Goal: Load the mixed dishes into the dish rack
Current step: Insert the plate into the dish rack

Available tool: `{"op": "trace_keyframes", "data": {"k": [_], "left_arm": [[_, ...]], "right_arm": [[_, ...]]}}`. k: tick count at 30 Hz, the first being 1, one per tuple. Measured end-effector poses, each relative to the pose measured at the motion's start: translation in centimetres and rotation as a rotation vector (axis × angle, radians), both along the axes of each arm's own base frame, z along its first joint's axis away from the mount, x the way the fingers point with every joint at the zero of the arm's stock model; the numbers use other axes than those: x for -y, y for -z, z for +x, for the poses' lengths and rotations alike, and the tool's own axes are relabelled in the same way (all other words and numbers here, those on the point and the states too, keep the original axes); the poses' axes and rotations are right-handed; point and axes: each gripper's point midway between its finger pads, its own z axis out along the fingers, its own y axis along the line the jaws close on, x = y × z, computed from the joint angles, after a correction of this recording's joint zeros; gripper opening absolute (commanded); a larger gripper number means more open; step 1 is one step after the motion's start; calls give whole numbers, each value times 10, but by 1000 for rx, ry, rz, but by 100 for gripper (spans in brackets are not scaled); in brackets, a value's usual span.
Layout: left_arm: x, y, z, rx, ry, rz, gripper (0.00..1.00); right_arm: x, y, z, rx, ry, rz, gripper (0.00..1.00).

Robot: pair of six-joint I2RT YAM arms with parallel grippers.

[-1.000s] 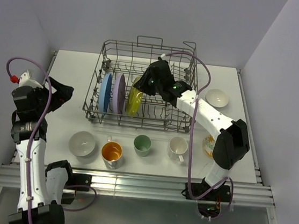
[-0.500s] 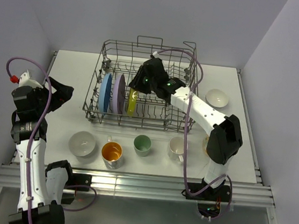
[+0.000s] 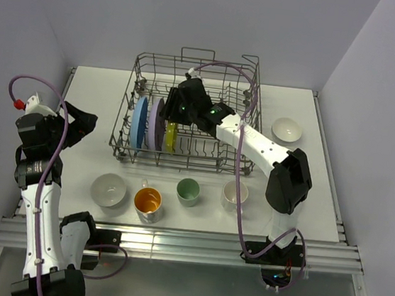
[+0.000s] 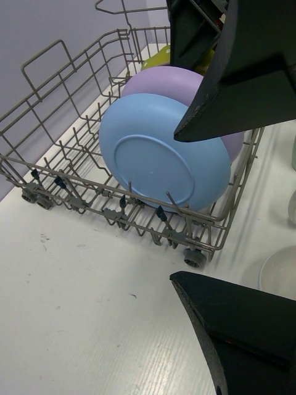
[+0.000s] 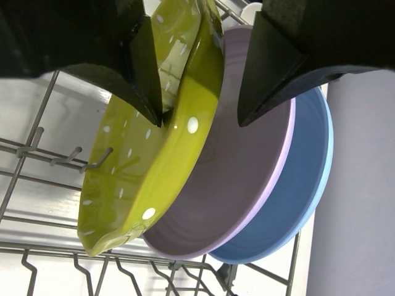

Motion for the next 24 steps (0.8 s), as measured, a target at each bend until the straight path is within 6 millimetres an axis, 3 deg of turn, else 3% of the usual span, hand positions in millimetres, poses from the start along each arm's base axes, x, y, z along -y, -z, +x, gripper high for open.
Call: {"op": "trace_keyframes", "data": {"k": [14,24], "left_arm": [[0,0,-1,0,0,0,93],[1,-2,-3,7,0,2,93]], "right_arm": [[6,6,-10,2,-26,-27,77],[27,-34,-26,70,-36,34,79]]}}
